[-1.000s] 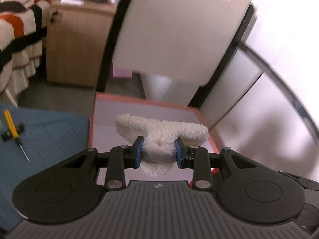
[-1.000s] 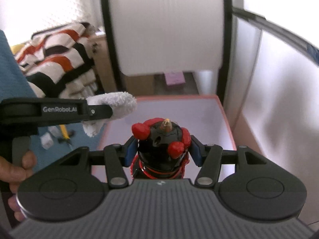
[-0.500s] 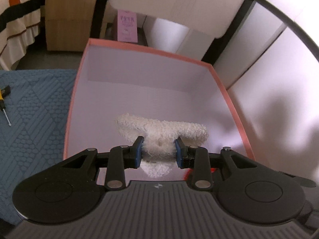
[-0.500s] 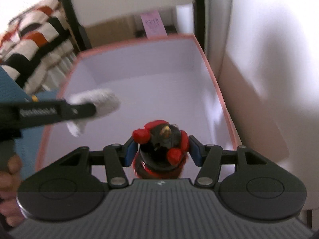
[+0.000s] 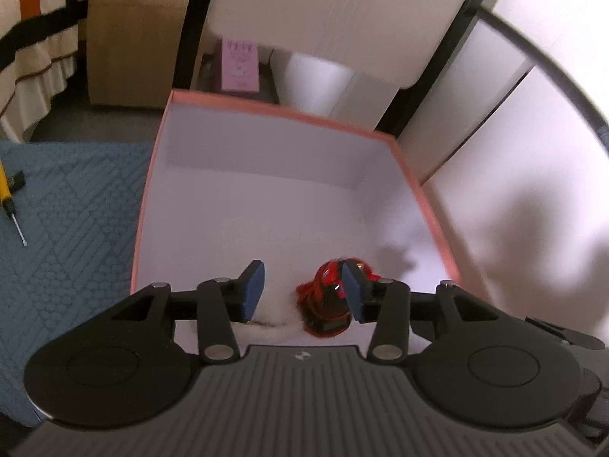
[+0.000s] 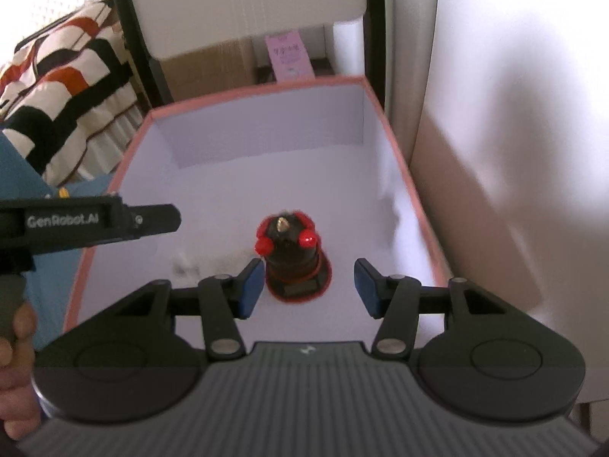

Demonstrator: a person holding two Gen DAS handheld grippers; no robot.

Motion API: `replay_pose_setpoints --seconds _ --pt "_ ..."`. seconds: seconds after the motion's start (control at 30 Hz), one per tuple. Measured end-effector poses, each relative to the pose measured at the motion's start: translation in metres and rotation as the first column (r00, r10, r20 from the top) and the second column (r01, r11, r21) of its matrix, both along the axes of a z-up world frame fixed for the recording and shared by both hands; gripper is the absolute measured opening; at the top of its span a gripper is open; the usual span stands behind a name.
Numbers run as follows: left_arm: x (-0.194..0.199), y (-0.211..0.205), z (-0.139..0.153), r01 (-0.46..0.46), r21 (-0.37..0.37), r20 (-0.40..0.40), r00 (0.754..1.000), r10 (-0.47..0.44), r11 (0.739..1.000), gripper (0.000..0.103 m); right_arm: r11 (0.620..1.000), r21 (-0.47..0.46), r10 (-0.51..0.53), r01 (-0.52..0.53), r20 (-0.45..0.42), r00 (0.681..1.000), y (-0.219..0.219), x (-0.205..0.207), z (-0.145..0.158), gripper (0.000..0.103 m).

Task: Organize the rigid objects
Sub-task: 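Open both grippers to drop the cloth and figurine into the box, then move both tools back toward the yellow screwdriver and white charger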

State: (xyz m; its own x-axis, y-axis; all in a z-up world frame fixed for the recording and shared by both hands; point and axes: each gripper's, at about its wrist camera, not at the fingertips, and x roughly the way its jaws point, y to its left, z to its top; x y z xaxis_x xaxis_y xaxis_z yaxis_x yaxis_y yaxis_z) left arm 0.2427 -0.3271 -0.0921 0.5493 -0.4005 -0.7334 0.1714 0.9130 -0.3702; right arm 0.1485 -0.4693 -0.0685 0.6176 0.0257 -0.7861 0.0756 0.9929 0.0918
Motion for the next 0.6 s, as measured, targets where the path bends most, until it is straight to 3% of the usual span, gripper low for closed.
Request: replay_pose_setpoints --seconds 0.2,0.37,0.6 --pt "-0.017 0.021 0.046 -0.011 0.007 0.123 0.992 0.011 1.000 0.057 0.999 0.044 0.008 -0.014 0.124 0.992 0.004 -0.011 0.045 0.056" --pt "-0.037 0.046 0.081 -0.029 -0.019 0.215 0.976 0.032 0.999 0.058 0.999 0.035 0.012 -0.021 0.255 0.967 0.020 -0.030 0.078 0.056" --pt "-0.080 0.088 0.127 -0.055 -0.003 0.320 0.946 0.053 0.998 0.058 0.998 0.033 0.045 -0.059 0.329 0.943 0.051 -0.057 0.107 0.056"
